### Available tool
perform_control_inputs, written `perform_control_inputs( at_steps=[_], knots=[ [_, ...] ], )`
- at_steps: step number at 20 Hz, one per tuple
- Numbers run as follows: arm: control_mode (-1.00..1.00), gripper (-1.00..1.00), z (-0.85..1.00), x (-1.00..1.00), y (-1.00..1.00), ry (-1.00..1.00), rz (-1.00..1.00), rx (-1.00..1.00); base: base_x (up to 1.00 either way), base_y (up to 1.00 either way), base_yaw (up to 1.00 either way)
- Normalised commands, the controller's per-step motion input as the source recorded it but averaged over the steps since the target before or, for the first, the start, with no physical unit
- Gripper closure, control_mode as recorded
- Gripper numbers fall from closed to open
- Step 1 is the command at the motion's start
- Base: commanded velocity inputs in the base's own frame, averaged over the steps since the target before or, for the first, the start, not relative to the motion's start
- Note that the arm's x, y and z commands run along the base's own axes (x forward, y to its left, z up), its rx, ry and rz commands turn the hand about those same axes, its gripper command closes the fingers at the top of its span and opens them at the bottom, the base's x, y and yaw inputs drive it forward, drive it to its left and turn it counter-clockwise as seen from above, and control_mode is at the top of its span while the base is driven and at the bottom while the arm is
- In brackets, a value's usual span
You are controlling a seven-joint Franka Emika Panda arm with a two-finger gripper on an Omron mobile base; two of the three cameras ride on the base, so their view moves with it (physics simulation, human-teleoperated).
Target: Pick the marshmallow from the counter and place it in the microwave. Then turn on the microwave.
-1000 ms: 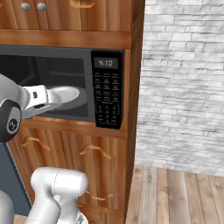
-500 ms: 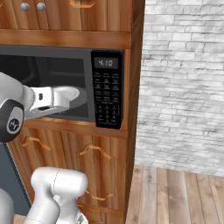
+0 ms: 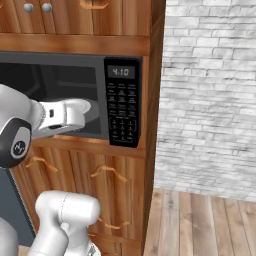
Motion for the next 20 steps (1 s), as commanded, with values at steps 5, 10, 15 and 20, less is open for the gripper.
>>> perform_control_inputs(
  at_steps=[5,10,15,20],
  knots=[
    [-1.00,-1.00,-0.06,-0.11,0.00,-0.09,0.02,0.02,0.00,0.00,0.00],
    [1.00,-1.00,-0.01,-0.11,0.00,-0.06,0.02,0.01,-0.03,0.00,0.01],
    [1.00,-1.00,0.00,0.00,0.00,0.00,0.00,0.00,-0.22,-0.04,0.04],
    [1.00,-1.00,0.00,0.00,0.00,0.00,0.00,0.00,-0.35,-0.04,0.04]
  ],
)
